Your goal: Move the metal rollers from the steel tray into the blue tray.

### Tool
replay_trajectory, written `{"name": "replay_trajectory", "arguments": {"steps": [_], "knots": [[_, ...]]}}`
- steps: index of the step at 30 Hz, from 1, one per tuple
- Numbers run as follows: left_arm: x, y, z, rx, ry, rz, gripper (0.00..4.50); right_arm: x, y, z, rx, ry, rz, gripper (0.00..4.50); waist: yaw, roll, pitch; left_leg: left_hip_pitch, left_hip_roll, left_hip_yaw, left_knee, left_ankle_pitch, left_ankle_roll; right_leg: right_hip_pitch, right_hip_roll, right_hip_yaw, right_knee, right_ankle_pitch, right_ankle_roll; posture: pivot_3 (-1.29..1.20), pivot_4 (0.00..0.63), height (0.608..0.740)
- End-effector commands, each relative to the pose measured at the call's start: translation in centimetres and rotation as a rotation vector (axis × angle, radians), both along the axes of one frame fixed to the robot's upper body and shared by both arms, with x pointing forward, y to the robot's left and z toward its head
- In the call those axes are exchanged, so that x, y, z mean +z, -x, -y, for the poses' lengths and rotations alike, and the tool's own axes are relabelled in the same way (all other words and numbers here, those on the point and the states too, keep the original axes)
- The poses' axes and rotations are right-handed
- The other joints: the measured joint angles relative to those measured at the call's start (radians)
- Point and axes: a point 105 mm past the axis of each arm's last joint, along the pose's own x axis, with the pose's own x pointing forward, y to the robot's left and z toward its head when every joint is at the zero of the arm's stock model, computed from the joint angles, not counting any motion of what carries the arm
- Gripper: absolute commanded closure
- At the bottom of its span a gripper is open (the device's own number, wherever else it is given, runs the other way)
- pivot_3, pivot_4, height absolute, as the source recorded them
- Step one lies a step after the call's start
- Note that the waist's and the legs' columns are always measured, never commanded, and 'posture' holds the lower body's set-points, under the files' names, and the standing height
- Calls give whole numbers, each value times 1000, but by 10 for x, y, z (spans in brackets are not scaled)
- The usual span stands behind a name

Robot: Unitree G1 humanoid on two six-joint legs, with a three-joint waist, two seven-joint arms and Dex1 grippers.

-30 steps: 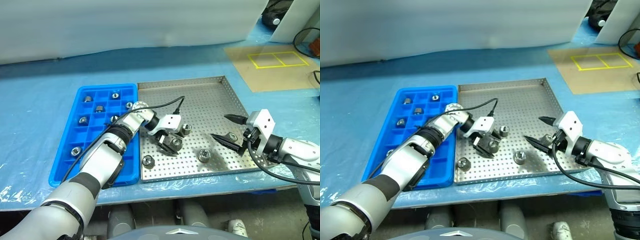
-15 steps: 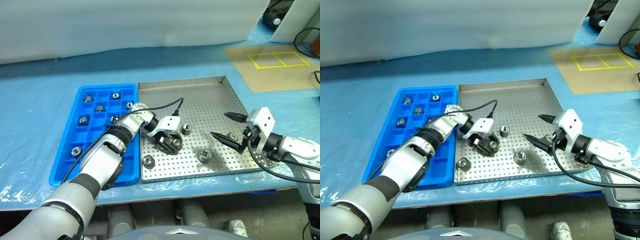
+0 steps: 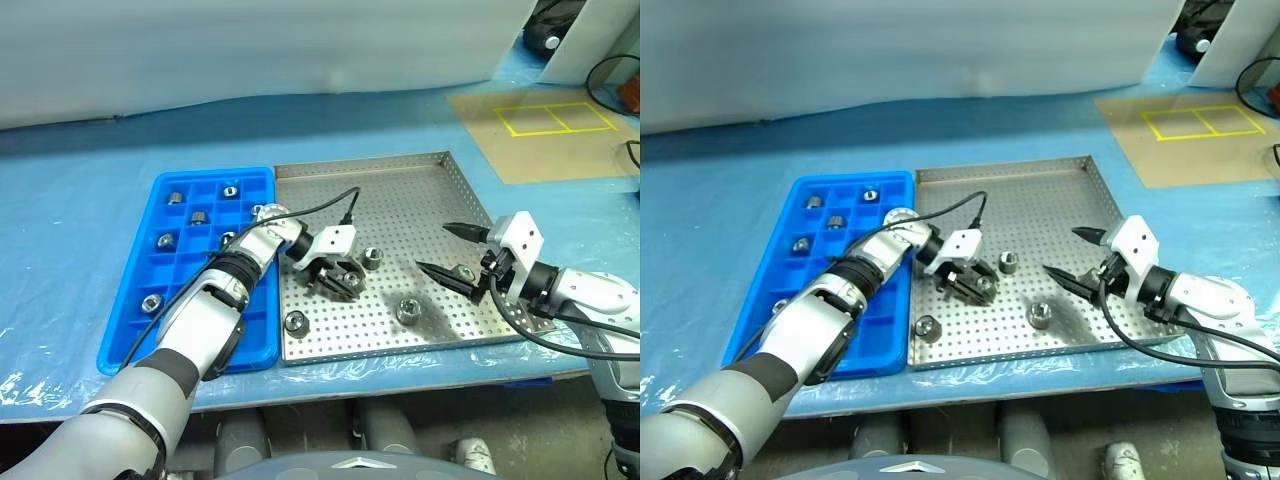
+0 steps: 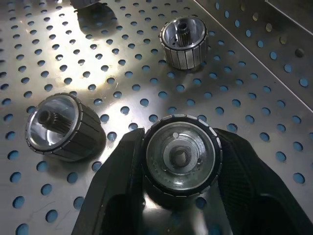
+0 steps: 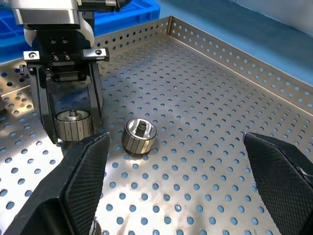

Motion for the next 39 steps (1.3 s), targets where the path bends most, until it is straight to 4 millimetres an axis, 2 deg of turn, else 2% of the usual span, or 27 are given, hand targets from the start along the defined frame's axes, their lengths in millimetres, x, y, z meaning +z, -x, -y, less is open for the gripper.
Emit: {"name": "replay_trajectory", "arguments": {"steps": [1,5,9,13,16,19,24,29,34,39], "knots": [[44,-9,-2,13,140,45,2742,14,-6,-9,53,-1,55,0,1,0,0,0,0,0,0,0,0,0,0,0,0,0,0,-335,150,740],[71,-19,-24,89,204,77,2742,21,-17,-27,154,0,75,0,1,0,0,0,0,0,-1,0,0,-1,0,0,1,0,0,-283,150,740],[88,-23,-59,196,231,75,2742,28,-31,-58,295,-4,97,0,4,0,0,0,0,0,-1,0,-1,-3,0,0,2,0,0,-197,150,740],[85,-19,-102,327,189,84,2742,28,-40,-92,448,-20,98,0,5,0,0,1,1,0,-4,2,-1,-5,1,-1,2,0,0,-77,150,740],[79,-14,-124,410,162,84,2742,26,-44,-113,543,-28,93,0,29,0,0,0,2,-1,-5,3,1,-7,1,-3,2,0,-1,23,150,740],[76,0,-141,478,154,72,2742,26,-48,-133,633,-38,91,0,57,0,0,-2,2,-1,-5,3,1,-8,1,-4,3,0,-1,120,150,740],[71,21,-160,586,145,88,2742,26,-51,-155,745,-48,84,0,106,0,0,-4,4,-2,-5,3,-1,-9,-3,-10,3,-1,-3,255,150,740],[70,34,-176,690,140,102,2742,24,-52,-173,837,-55,74,0,141,1,0,-6,9,-6,-5,3,-5,-9,-2,-18,5,-3,-6,350,150,740],[65,21,-196,833,130,214,2742,25,-53,-184,884,-61,77,0,170,1,0,-7,14,-8,-5,5,-9,-9,-1,-24,8,-5,-9,392,150,740],[50,21,-204,859,81,194,2742,24,-53,-183,888,-57,79,0,178,1,0,-8,13,-9,-4,7,-12,-9,-1,-24,11,-5,-10,372,150,740]]}}
